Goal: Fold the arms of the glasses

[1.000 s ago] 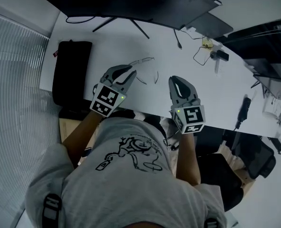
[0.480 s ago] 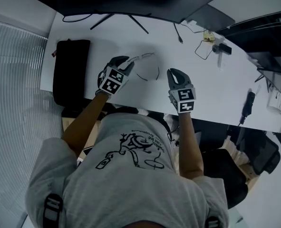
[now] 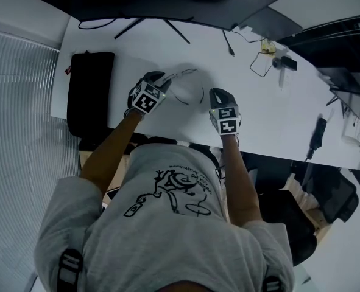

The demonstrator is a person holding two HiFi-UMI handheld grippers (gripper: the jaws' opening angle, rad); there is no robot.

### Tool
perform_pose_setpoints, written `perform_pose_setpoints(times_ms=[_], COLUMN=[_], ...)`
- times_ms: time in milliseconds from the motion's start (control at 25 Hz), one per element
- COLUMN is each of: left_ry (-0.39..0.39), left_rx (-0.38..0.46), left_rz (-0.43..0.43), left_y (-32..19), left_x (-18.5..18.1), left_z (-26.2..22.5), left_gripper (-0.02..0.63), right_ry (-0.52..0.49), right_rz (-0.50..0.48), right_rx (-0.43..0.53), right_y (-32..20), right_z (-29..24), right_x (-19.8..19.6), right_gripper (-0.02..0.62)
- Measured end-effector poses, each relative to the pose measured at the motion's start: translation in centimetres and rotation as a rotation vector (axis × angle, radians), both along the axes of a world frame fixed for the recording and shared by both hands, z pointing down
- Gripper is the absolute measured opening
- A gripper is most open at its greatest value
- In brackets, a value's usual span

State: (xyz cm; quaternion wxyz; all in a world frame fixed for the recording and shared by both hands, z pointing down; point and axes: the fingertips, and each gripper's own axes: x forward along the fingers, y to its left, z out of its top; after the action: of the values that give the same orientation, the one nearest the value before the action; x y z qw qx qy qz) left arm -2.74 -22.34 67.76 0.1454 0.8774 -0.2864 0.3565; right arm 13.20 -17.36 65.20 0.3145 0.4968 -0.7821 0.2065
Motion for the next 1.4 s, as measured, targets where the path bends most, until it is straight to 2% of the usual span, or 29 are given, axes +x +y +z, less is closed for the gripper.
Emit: perform_pose_setpoints(times_ms=[280,480,1400], left_ry=[-0.001,0.003,0.001], left_rx=[-0.013,-0.021,-0.036], left_rz=[0.017,0.023,0.025], left_y=[0.0,0.2,1.7], left_x=[0.2,0.5,1.2], left_z=[0.7,0.7,0.7], left_gripper=[0.128,0.073,0.066], right_ry=[0.003,-0.019,-0.052], right_rz=[-0.023,-0.033,-0.071], right_rx=[-0.087,-0.133,-0.139], right_y=[0.0,0.9,1.8], right_z=[3.4,4.6,4.4], right_x=[-0.7,-1.6,-3.4], right_gripper=[0.032,0.029,0.018])
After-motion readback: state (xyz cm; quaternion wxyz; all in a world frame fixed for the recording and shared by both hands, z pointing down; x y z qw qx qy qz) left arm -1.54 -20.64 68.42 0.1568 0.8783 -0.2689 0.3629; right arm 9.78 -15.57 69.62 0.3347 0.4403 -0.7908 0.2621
